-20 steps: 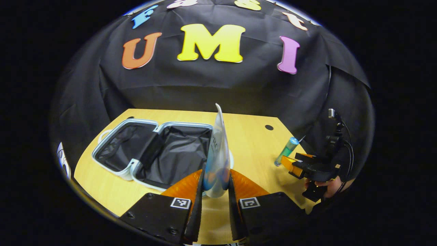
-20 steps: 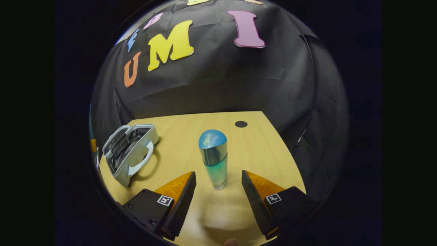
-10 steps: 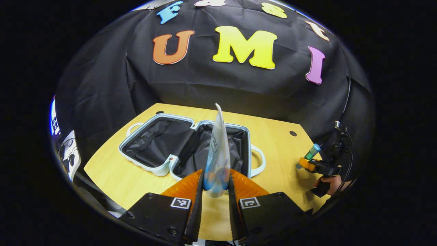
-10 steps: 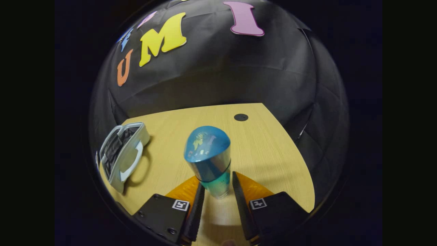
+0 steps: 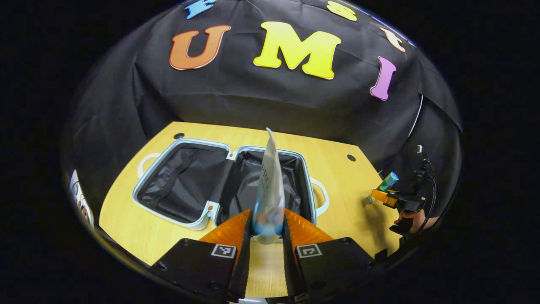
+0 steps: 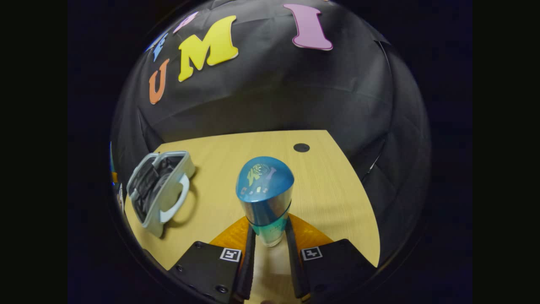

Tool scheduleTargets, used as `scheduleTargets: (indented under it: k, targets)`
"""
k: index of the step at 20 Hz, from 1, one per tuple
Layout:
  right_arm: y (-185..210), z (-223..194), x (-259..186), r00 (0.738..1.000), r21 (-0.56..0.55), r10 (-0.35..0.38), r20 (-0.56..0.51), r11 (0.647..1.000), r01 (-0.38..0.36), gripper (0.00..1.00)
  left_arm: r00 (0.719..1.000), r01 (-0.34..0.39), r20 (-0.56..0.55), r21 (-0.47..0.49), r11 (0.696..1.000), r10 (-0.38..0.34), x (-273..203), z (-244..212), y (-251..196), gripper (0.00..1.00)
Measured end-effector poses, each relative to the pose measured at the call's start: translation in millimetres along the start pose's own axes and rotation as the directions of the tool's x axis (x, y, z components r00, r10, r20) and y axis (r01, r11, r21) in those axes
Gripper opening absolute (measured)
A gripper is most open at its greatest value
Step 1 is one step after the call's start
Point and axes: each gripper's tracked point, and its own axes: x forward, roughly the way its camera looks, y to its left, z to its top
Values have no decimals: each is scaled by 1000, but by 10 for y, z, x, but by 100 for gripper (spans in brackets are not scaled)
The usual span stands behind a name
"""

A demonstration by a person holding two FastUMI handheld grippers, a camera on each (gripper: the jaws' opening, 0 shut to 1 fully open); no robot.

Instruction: First open the suitcase, pack the skin care products into it, and then close the suitcase.

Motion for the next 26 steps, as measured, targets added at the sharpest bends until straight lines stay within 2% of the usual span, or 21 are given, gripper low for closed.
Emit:
scheduleTargets:
  k: [1,4,8,12,16,18,22,26]
  targets:
    - [32,66,-156,1000,5,15,10,1000,-15,35,999,37,-37,9,999,-37,67,4,2,38]
    - [136,216,-583,998,17,53,37,998,-54,33,980,98,-177,65,993,-85,301,-24,129,37]
    - [245,303,-1042,995,60,86,53,994,-89,35,927,156,-353,53,986,-127,731,-87,293,37]
    - [258,294,-1399,994,105,93,57,990,-99,34,840,202,-518,23,979,-161,1144,-224,428,36]
    - [196,186,-1598,995,202,98,34,974,-103,32,731,210,-672,61,976,-116,1416,-459,653,37]
    - [133,135,-1666,996,200,80,34,976,-85,35,695,213,-713,84,973,-90,1508,-508,705,37]
    - [44,49,-1736,999,225,49,13,973,-51,35,617,208,-783,66,976,-78,1661,-669,677,36]
    - [2,100,-1811,999,212,37,24,977,-41,35,558,177,-829,69,982,-42,1735,-789,673,36]
